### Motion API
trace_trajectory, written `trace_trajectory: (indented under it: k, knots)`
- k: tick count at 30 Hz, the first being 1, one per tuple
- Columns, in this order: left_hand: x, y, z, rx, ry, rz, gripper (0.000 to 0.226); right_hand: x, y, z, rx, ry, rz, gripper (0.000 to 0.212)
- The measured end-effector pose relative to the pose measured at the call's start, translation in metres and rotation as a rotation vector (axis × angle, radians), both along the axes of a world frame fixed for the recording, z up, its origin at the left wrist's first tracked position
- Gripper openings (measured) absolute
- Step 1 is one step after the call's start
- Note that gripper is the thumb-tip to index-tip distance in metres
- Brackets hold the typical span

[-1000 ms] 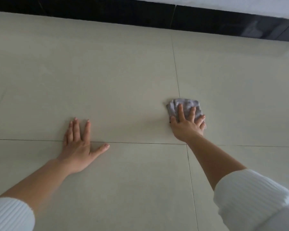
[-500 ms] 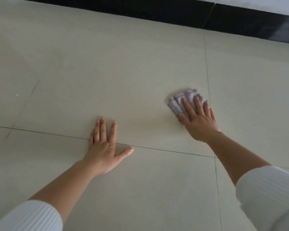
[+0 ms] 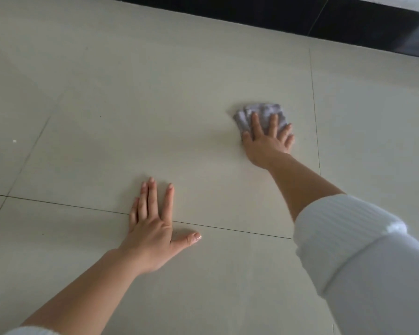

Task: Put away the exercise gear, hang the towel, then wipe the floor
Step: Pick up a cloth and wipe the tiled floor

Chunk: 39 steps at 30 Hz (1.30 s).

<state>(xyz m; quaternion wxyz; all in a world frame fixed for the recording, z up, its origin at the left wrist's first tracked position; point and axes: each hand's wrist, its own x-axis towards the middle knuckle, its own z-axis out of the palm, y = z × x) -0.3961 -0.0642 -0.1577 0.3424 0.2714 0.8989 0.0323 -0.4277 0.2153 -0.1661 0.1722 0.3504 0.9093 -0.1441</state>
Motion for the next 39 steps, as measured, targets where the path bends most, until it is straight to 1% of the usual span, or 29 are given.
trace_trajectory:
  k: [2, 5, 7, 9, 10, 11, 14, 15, 17, 18, 19, 21, 22, 26, 30, 31, 32, 33, 34, 35, 37, 39]
  knots:
    - [0.0, 0.001, 0.001, 0.001, 0.0, 0.002, 0.125, -0.012, -0.032, 0.001, -0.033, 0.028, 0.146, 0.057]
    - [0.0, 0.002, 0.002, 0.017, 0.012, 0.01, 0.127, -0.014, -0.08, 0.005, -0.062, 0.04, 0.446, 0.055]
    - [0.001, 0.002, 0.002, 0.025, 0.02, 0.012, 0.128, -0.004, -0.086, 0.008, -0.059, 0.039, 0.632, 0.055]
    - [0.001, 0.001, 0.002, 0.034, 0.032, 0.01, 0.129, 0.008, -0.064, 0.007, -0.04, 0.054, 0.729, 0.055]
    - [0.0, 0.001, 0.002, 0.04, 0.035, 0.012, 0.129, 0.014, -0.047, 0.005, -0.024, 0.06, 0.69, 0.056]
    - [0.0, 0.0, 0.002, 0.043, 0.041, 0.01, 0.128, 0.02, -0.027, 0.004, -0.002, 0.066, 0.575, 0.057]
    - [0.0, -0.001, 0.002, 0.047, 0.051, 0.005, 0.123, 0.025, 0.024, 0.001, 0.063, 0.026, 0.049, 0.062]
    - [0.001, -0.002, -0.001, 0.06, 0.058, 0.014, 0.122, 0.019, 0.031, 0.001, 0.067, -0.008, -0.081, 0.064]
    - [0.0, -0.003, -0.004, 0.084, 0.099, 0.014, 0.117, -0.006, 0.03, 0.001, 0.045, -0.061, -0.238, 0.064]
    - [0.0, -0.003, -0.004, 0.092, 0.125, 0.012, 0.113, -0.021, 0.025, 0.002, 0.03, -0.071, -0.269, 0.062]
    - [0.0, -0.003, -0.005, 0.092, 0.137, 0.007, 0.109, -0.035, 0.017, 0.002, 0.017, -0.068, -0.26, 0.061]
    - [0.0, -0.002, -0.005, 0.077, 0.107, 0.01, 0.114, -0.062, -0.006, -0.001, 0.009, -0.042, -0.152, 0.06]
    - [0.0, -0.002, -0.004, 0.072, 0.092, 0.008, 0.115, -0.073, -0.022, -0.002, 0.006, -0.027, -0.073, 0.06]
    - [0.0, -0.003, -0.007, 0.099, 0.077, 0.023, 0.109, -0.101, -0.098, 0.001, -0.023, 0.023, 0.272, 0.058]
    - [0.0, 0.001, 0.005, 0.083, 0.011, 0.026, 0.094, -0.096, -0.17, 0.005, -0.055, 0.061, 0.651, 0.051]
    - [0.0, 0.001, 0.006, 0.077, -0.005, 0.013, 0.093, -0.091, -0.181, 0.006, -0.078, 0.065, 0.739, 0.049]
    - [-0.001, 0.0, 0.005, 0.07, -0.002, 0.001, 0.099, -0.086, -0.185, 0.007, -0.104, 0.065, 0.814, 0.048]
    - [0.0, -0.001, 0.001, 0.069, 0.018, -0.005, 0.11, -0.083, -0.182, 0.007, -0.12, 0.071, 0.864, 0.046]
    - [0.0, -0.002, -0.003, 0.071, 0.035, -0.005, 0.12, -0.081, -0.173, 0.008, -0.118, 0.078, 0.878, 0.046]
    - [0.0, -0.003, -0.007, 0.075, 0.053, -0.002, 0.122, -0.077, -0.158, 0.008, -0.106, 0.079, 0.848, 0.047]
    - [0.001, -0.004, -0.011, 0.077, 0.074, -0.008, 0.115, -0.061, -0.118, 0.006, -0.055, 0.071, 0.68, 0.05]
    - [0.001, -0.004, -0.011, 0.085, 0.081, -0.007, 0.113, -0.031, -0.079, 0.004, 0.023, 0.055, 0.494, 0.052]
